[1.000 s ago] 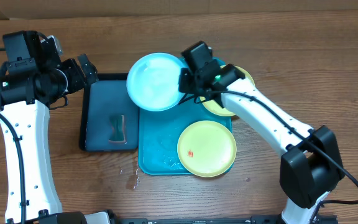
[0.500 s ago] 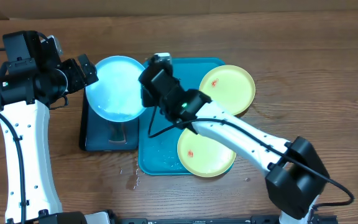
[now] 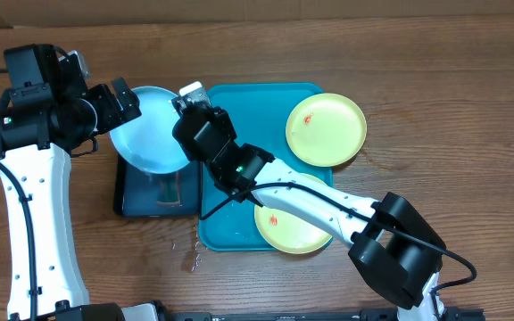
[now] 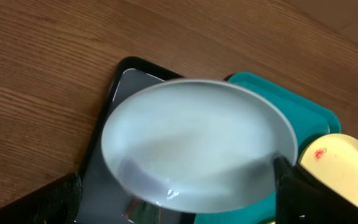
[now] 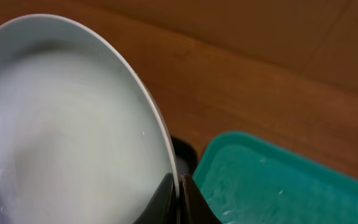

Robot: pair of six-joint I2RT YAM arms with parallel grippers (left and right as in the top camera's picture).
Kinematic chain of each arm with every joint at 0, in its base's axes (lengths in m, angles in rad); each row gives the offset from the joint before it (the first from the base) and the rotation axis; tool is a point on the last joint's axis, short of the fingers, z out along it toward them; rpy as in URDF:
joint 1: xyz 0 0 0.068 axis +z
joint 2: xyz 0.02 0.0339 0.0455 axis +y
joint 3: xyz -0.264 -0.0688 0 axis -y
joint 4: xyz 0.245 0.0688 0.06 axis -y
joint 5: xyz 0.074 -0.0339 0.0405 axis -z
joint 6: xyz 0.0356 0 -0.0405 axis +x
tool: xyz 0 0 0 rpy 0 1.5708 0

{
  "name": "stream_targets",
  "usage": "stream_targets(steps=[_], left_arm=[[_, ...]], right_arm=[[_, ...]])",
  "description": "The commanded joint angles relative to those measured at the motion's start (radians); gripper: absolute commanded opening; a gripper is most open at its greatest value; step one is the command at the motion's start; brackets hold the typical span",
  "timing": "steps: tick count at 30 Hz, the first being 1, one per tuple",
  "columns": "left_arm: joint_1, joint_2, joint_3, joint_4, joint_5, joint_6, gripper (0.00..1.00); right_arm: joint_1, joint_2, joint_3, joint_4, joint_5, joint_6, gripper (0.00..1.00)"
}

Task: Clean dirty plates on tray and stack at the side
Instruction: 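Lift the white plate with the right gripper and tilt it left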

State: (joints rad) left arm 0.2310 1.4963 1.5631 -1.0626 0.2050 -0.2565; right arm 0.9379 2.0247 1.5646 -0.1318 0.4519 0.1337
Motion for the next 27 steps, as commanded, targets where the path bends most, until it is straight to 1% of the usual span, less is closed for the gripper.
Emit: stream_targets(steps=[1, 6, 15, 19, 27], left_arm=[[-0.002, 0.007, 0.011, 0.001, -0.006, -0.013, 1.0], [-0.002, 0.007, 0.011, 0.0, -0.006, -0.013, 1.0], [-0.001, 0.007, 0.011, 0.0, -0.006, -0.013, 1.0], [-0.001, 0.007, 0.011, 0.0, -0.006, -0.013, 1.0], [-0.002, 0.007, 0.011, 0.0, -0.006, -0.013, 1.0]], right_arm=[[-0.001, -0.01, 0.02, 0.069, 0.051, -0.169, 0.04], [0.004, -0.01, 0.02, 0.213, 0.057, -0.343, 0.04], [0.045, -0.01, 0.02, 0.456, 0.136, -0.718, 0.04], [0.064, -0.01, 0.02, 0.578, 0.139, -0.894, 0.04], [0.089, -0.01, 0.02, 0.789, 0.138, -1.161, 0.04]])
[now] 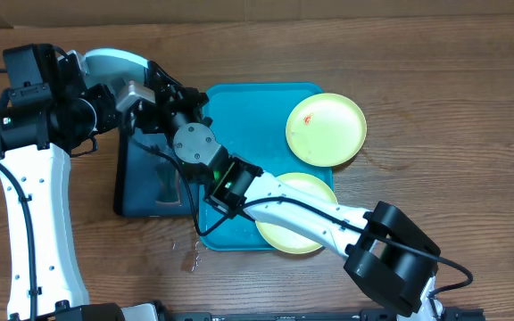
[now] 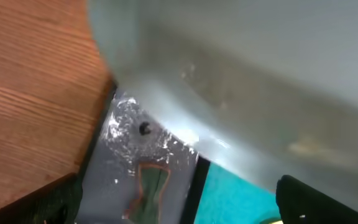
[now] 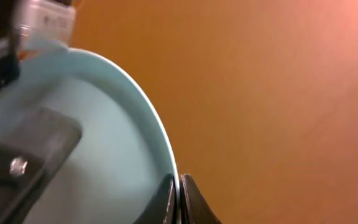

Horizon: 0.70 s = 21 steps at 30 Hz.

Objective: Clean dirty plates on tray and stack at the side

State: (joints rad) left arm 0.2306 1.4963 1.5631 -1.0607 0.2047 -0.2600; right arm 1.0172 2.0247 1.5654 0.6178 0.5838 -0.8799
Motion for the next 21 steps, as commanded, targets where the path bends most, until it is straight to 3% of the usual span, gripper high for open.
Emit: stream_targets(steps=[1, 21], left_arm=[[-0.001, 0.007, 0.011, -0.002, -0.005, -0.01, 0.99], [-0.001, 0.007, 0.011, -0.002, -0.005, -0.01, 1.0]], right_arm=[[0.01, -0.01, 0.019, 0.054, 0.006, -0.171, 0.04], [0.044, -0.01, 0.019, 0.055, 0.005, -0.183, 0.04]])
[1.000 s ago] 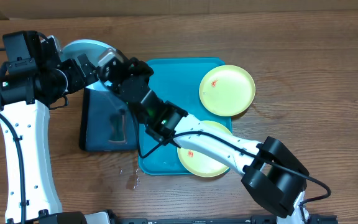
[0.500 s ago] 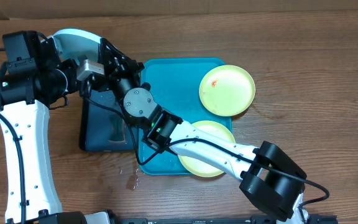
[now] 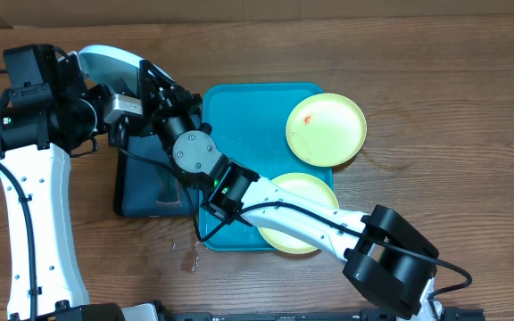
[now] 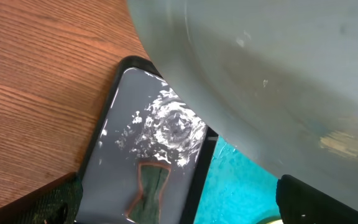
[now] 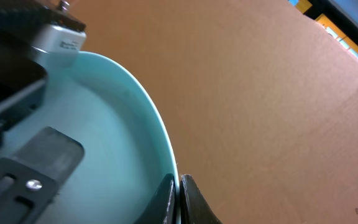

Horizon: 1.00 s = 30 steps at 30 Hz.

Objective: Clean dirty plates on tray and stack at the side

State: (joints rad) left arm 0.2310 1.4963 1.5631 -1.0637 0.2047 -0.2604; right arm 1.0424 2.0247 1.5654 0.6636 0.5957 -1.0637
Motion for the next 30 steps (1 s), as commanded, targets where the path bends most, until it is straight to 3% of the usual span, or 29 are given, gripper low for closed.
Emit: stream_targets(steps=[1, 8, 12, 14, 23, 26, 30], left_arm=[[-0.002, 0.007, 0.011, 0.002, -0.005, -0.009, 1.0], [-0.002, 0.007, 0.011, 0.002, -0.005, -0.009, 1.0], [-0.002, 0.007, 0.011, 0.002, -0.005, -0.009, 1.0], [-0.002, 0.007, 0.011, 0.002, -0.005, -0.009, 1.0], [-0.002, 0.007, 0.011, 0.002, -0.005, -0.009, 1.0], [-0.002, 0.007, 0.011, 0.002, -0.005, -0.009, 1.0], [-0.001, 0.007, 0.011, 0.002, -0.005, -0.009, 1.0]], right_arm=[[0.019, -0.01, 0.019, 0.009, -0.006, 0.0, 0.04], [0.019, -0.01, 0.019, 0.008, -0.005, 0.001, 0.04], [0.019, -0.01, 0.019, -0.067, -0.003, 0.091, 0.04], [0.016, -0.01, 0.019, -0.151, -0.003, 0.191, 0.04], [-0.066, -0.01, 0.019, -0.602, -0.019, 0.989, 0.04], [-0.1, -0.01, 0.019, -0.636, -0.06, 1.091, 0.04], [-0.143, -0.015, 0.019, -0.632, -0.063, 1.099, 0.04]])
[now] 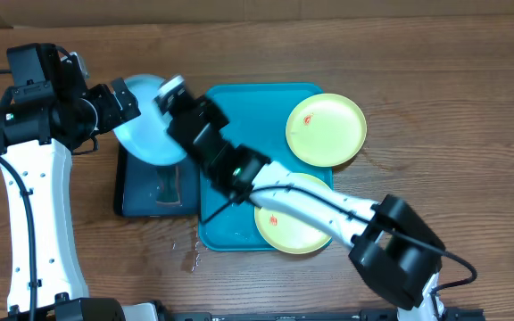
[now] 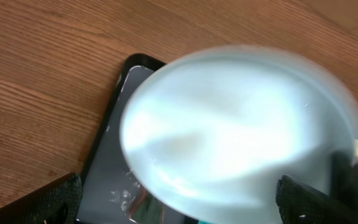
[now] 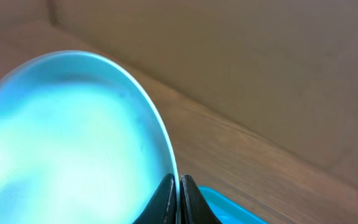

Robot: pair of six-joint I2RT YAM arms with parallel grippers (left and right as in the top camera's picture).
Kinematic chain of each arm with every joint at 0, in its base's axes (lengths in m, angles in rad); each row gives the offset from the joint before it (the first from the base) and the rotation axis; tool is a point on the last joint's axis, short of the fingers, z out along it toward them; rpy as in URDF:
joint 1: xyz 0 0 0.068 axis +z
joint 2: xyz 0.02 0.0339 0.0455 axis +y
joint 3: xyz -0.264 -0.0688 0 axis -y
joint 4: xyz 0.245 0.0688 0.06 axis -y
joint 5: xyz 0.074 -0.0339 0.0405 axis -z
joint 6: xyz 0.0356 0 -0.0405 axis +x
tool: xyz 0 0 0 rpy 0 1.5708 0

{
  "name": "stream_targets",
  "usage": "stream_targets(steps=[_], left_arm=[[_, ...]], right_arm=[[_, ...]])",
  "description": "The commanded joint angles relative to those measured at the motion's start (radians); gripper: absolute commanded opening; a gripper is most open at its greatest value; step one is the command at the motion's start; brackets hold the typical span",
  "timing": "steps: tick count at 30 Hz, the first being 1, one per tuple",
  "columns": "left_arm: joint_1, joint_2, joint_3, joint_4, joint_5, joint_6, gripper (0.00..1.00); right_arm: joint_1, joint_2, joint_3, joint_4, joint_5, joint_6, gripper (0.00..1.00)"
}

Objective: Clean dirty plates on tray and stack at the side

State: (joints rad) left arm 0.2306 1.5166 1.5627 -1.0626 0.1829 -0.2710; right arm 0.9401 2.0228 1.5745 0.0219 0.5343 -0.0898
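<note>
A light-blue plate [image 1: 143, 132] hangs over the dark basin [image 1: 132, 198] left of the teal tray [image 1: 257, 107]. My right gripper [image 1: 178, 111] is shut on the plate's rim, and the right wrist view shows its fingers [image 3: 168, 198] pinching that rim [image 3: 178, 200]. The blurred plate [image 2: 241, 124] fills the left wrist view. My left gripper [image 1: 121, 100] stands open at the plate's far-left edge, with its fingertips [image 2: 48, 205] wide apart and holding nothing. On the tray lie two yellow plates, one [image 1: 326, 129] with a red stain and one [image 1: 293, 223] partly under my right arm.
Water stands in the dark basin [image 2: 110, 168], with a greenish-brown thing [image 1: 169, 187] lying in it. Water drops [image 1: 190, 254] mark the wood in front of the basin. Bare wooden table [image 1: 453, 134] lies right of the tray.
The blue plate was up at the far left, tilted beside my left gripper. It is now lower over the basin, still in my shut right gripper. The left gripper stays open.
At first my right gripper held the blue plate over the basin. Then the plate stood tilted at the far side by my left gripper, and farther left a moment later, with water in the basin disturbed. Now it hangs over the basin again.
</note>
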Motion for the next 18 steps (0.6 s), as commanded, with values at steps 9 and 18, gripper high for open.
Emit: stream_targets(steps=[9, 18], left_arm=[[-0.001, -0.013, 0.011, 0.0, 0.016, 0.002, 1.0], [-0.001, -0.013, 0.011, 0.0, 0.016, 0.002, 1.0]], right_arm=[[-0.15, -0.076, 0.01, -0.082, -0.006, 0.255, 0.04], [-0.383, -0.181, 0.01, -0.345, -0.224, 0.571, 0.04]])
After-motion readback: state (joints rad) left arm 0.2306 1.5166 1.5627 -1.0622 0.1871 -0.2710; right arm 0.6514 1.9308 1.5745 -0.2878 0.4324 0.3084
